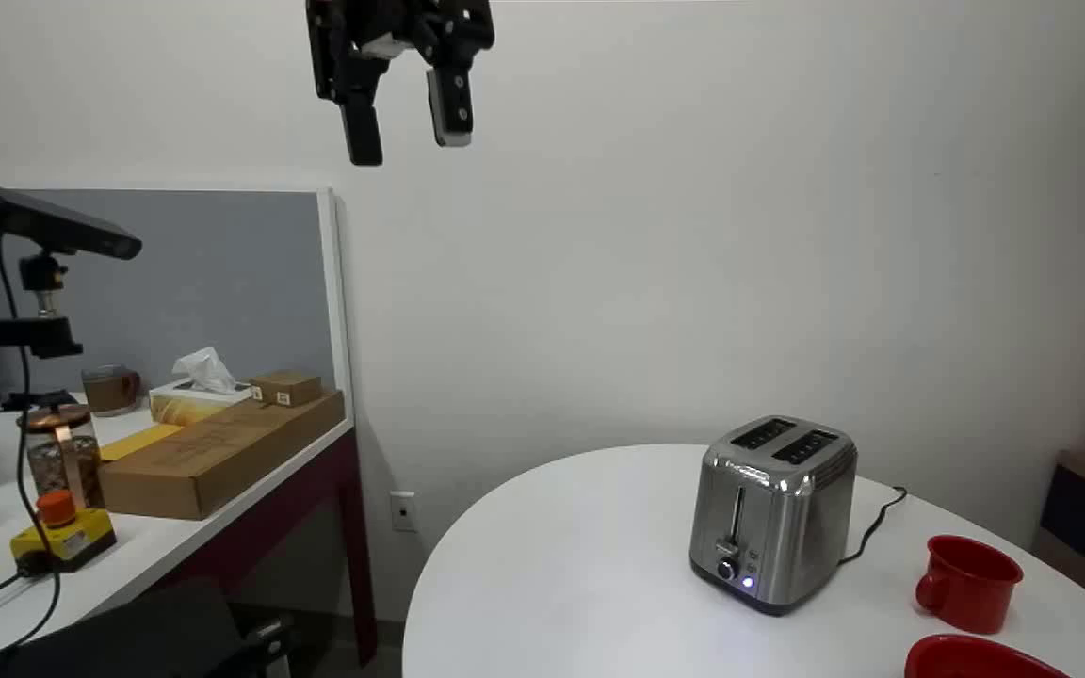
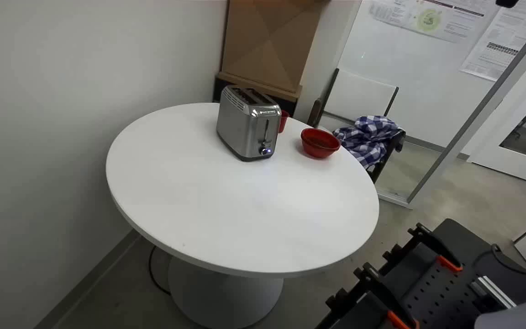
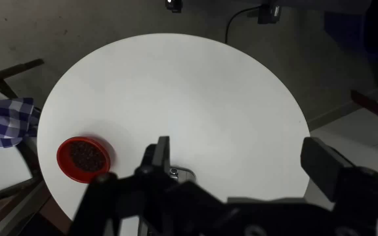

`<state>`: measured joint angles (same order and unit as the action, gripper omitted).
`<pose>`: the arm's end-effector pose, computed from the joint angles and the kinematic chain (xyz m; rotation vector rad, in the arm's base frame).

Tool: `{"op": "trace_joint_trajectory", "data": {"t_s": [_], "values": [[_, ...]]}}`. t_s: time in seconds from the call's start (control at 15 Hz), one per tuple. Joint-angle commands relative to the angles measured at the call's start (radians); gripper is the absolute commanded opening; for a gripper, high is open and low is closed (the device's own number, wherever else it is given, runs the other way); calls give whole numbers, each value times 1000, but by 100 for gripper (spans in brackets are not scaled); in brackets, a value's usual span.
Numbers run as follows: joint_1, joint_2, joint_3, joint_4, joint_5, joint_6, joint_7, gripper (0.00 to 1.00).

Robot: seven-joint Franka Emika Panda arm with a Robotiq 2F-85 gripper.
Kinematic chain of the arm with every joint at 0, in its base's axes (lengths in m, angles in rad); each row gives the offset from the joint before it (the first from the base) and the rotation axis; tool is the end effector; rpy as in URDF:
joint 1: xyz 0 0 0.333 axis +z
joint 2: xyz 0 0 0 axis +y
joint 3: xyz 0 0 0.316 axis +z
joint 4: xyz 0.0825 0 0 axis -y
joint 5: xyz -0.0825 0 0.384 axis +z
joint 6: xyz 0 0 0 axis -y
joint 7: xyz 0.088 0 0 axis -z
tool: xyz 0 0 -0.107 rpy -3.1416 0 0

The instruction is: Press the button on the toaster

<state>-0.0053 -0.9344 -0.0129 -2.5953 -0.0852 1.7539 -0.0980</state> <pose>0.2822 -0.0134 0.5366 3.0560 0.1471 0.1359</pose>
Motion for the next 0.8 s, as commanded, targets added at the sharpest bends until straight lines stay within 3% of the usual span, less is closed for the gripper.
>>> {"op": "trace_joint_trajectory", "data": {"t_s": [0.0,0.47,0.73], "values": [[8,1,-5,3,-4,-3,5,100],[8,1,-5,3,-4,-3,5,100],[-9,41,6,-27,-42,84,19,100]]}}
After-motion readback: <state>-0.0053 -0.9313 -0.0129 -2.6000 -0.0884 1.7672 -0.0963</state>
